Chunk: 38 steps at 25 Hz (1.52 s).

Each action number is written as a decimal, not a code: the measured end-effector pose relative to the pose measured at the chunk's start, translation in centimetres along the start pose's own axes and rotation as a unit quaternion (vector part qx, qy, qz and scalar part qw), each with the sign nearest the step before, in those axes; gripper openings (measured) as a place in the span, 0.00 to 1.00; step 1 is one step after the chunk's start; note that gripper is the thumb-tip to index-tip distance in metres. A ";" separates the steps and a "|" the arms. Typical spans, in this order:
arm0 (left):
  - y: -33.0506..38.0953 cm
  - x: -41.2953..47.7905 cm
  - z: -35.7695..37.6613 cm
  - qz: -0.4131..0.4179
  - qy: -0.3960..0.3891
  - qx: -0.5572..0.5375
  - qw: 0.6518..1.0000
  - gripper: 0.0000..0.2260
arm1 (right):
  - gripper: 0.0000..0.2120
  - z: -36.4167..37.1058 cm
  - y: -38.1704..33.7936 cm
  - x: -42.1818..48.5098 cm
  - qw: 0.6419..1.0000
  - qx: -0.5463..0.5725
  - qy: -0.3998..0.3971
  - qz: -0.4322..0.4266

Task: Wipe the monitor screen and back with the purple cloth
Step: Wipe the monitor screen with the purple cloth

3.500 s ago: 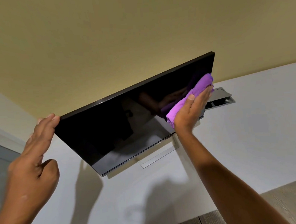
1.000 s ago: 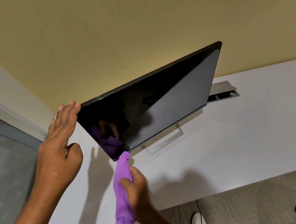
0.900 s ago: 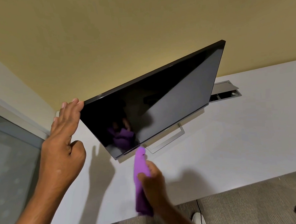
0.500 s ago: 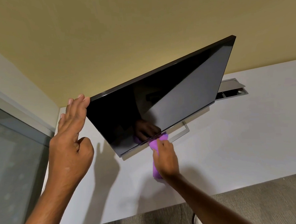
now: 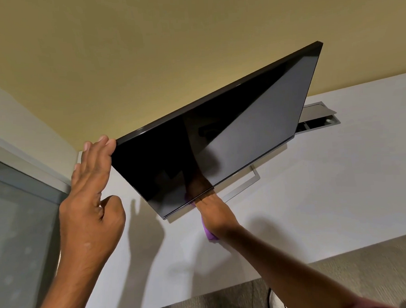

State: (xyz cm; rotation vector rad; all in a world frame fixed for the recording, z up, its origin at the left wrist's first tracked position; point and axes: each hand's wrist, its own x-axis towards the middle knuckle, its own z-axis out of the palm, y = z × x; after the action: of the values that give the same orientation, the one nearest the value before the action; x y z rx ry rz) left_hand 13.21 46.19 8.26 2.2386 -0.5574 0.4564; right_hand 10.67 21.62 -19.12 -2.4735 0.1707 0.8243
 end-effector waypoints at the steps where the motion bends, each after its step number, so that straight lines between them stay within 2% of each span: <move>1: 0.0 0.0 -0.2 0.000 0.005 0.008 1.000 0.41 | 0.18 -0.1 0.4 0.1 0.999 0.003 -0.045 -0.001; 2: 0.1 -0.2 -0.1 -0.010 0.006 0.009 1.000 0.41 | 0.14 -0.3 0.2 -0.4 0.999 -0.026 -0.021 -0.011; 3: 0.2 -0.3 0.1 -0.013 0.001 0.010 1.000 0.40 | 0.15 0.8 0.3 -1.0 0.987 -0.044 0.129 -0.089; 4: 0.4 -0.4 0.1 -0.019 -0.008 0.003 1.000 0.40 | 0.22 1.2 1.3 -0.6 0.942 -0.058 0.301 -0.138; 5: 0.6 -0.3 0.0 -0.018 -0.007 0.000 1.000 0.40 | 0.24 2.4 3.3 -1.4 0.891 -0.056 0.394 -0.219; 7: 0.6 -0.3 -0.1 -0.022 -0.016 0.019 0.999 0.39 | 0.20 2.4 5.8 -2.3 0.862 -0.103 0.407 -0.286; 11: 1.1 -0.2 -0.4 -0.022 -0.020 0.058 0.998 0.33 | 0.20 -0.5 8.7 -3.1 0.860 -0.079 0.426 -0.271; 14: 1.8 -0.1 0.1 -0.015 -0.008 0.080 0.997 0.26 | 0.23 -2.3 11.6 -3.6 0.879 -0.034 0.409 -0.243; 18: 3.8 0.9 1.1 -0.036 -0.015 0.130 0.991 0.27 | 0.25 -4.1 13.9 -3.0 0.896 -0.017 0.398 -0.195; 22: 7.8 3.2 3.5 0.033 -0.050 0.191 0.980 0.26 | 0.26 -4.4 14.8 -2.5 0.898 -0.029 0.404 -0.171; 28: 12.3 7.3 9.6 0.105 -0.111 0.244 0.958 0.31 | 0.24 -4.7 14.8 -1.4 0.910 0.015 0.398 -0.117; 33: 14.3 8.1 13.4 0.106 -0.094 0.240 0.961 0.31 | 0.24 -7.4 13.6 -0.5 0.934 0.143 0.328 -0.016; 35: 14.4 7.7 13.8 0.102 -0.073 0.231 0.965 0.30 | 0.22 -9.1 13.1 0.3 0.945 0.138 0.295 0.029; 38: 14.3 7.4 13.9 0.101 -0.067 0.225 0.967 0.29 | 0.19 -10.7 12.8 1.1 0.950 0.099 0.294 -0.033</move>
State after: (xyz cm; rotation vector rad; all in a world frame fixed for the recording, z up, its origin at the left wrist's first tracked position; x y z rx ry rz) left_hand 14.01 25.22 11.48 2.6731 -0.8250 0.5831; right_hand 13.62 5.24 -18.13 -2.4419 0.3567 0.0150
